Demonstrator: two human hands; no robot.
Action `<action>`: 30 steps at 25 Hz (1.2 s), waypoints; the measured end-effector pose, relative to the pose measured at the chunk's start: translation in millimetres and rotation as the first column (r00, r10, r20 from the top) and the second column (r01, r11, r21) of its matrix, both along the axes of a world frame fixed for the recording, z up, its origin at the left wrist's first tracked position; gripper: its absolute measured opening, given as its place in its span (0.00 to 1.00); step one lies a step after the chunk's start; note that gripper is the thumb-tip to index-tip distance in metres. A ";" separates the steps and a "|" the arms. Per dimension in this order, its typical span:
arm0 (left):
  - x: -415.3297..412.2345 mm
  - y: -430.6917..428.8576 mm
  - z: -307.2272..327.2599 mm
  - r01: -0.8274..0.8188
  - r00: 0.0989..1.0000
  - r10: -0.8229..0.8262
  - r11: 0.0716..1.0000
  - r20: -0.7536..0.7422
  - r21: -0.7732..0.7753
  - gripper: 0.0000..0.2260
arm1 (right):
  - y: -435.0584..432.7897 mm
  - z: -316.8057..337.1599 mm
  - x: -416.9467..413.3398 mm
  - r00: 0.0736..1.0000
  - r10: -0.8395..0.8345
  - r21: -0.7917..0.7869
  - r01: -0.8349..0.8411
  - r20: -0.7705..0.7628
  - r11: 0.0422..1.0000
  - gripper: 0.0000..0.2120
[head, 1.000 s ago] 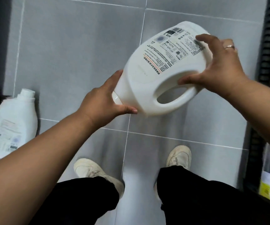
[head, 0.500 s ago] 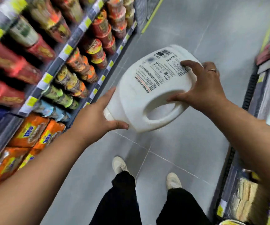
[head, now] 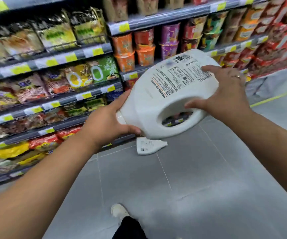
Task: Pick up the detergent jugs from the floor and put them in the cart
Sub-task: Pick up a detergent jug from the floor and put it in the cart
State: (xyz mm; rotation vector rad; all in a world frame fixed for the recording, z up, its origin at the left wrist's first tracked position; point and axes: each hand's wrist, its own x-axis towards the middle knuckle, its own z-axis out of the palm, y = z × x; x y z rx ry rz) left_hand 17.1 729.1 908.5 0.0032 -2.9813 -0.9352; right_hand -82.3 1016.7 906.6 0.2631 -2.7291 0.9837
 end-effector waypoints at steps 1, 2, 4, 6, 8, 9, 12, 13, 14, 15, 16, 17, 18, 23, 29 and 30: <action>17.5 -18.3 12.5 -0.066 0.998 0.066 0.998 -0.007 -0.011 0.52 | -24.5 14.8 3.8 0.999 0.048 -0.003 -0.048 -0.014 0.999 0.50; 36.2 -38.5 23.0 -0.126 0.992 0.125 0.992 -0.022 -0.024 0.51 | -51.2 29.0 8.6 0.994 0.101 -0.008 -0.101 -0.033 0.995 0.50; 76.9 -80.6 43.8 -0.221 0.975 0.219 0.974 -0.046 -0.042 0.49 | -107.8 51.6 24.0 0.977 0.196 -0.009 -0.197 -0.085 0.980 0.49; 113.0 -118.3 59.6 -0.305 0.951 0.301 0.950 -0.066 -0.067 0.49 | -159.7 65.4 40.9 0.953 0.280 -0.023 -0.285 -0.111 0.958 0.48; 156.4 -162.8 71.2 -0.395 0.917 0.388 0.916 -0.096 -0.067 0.50 | -222.7 76.4 61.4 0.911 0.387 -0.042 -0.396 -0.144 0.917 0.47; 177.3 -188.1 74.9 -0.446 0.893 0.438 0.892 -0.105 -0.070 0.50 | -257.4 81.8 71.7 0.889 0.430 -0.054 -0.443 -0.155 0.895 0.47; 239.9 -262.2 86.5 -0.577 0.814 0.567 0.815 -0.126 -0.056 0.48 | -363.6 90.5 105.4 0.824 0.543 -0.072 -0.559 -0.165 0.826 0.46; 258.0 -285.3 89.9 -0.607 0.791 0.597 0.793 -0.138 -0.047 0.48 | -395.3 92.5 116.3 0.806 0.566 -0.086 -0.585 -0.176 0.806 0.46; 276.5 -306.8 92.6 -0.636 0.767 0.626 0.770 -0.140 -0.044 0.47 | -426.2 94.1 128.3 0.784 0.594 -0.097 -0.615 -0.179 0.782 0.46; 299.4 -330.8 95.5 -0.669 0.740 0.659 0.741 -0.137 -0.053 0.47 | -463.1 94.8 143.3 0.752 0.638 -0.103 -0.657 -0.169 0.747 0.45; 321.4 -353.0 98.0 -0.699 0.713 0.689 0.712 -0.129 -0.061 0.46 | -497.6 95.2 159.2 0.721 0.677 -0.106 -0.693 -0.150 0.714 0.45; 342.2 -375.8 100.4 -0.728 0.685 0.718 0.683 -0.122 -0.061 0.46 | -531.9 96.2 173.5 0.689 0.710 -0.113 -0.725 -0.146 0.680 0.44; 361.4 -396.6 103.4 -0.753 0.658 0.745 0.655 -0.112 -0.065 0.47 | -565.3 96.1 186.5 0.659 0.738 -0.124 -0.752 -0.144 0.647 0.44; 445.9 -495.2 107.3 -0.848 0.527 0.841 0.512 -0.119 -0.135 0.51 | -718.4 95.8 248.7 0.500 0.854 -0.147 -0.864 -0.143 0.481 0.47; 512.0 -615.5 90.8 -0.968 0.245 0.958 0.234 -0.147 -0.088 0.52 | -921.6 85.7 307.3 0.240 0.960 -0.115 -0.968 -0.146 0.225 0.45; 520.6 -634.7 89.2 -0.977 0.205 0.968 0.194 -0.145 -0.089 0.53 | -952.0 85.7 316.5 0.204 0.968 -0.094 -0.977 -0.144 0.192 0.46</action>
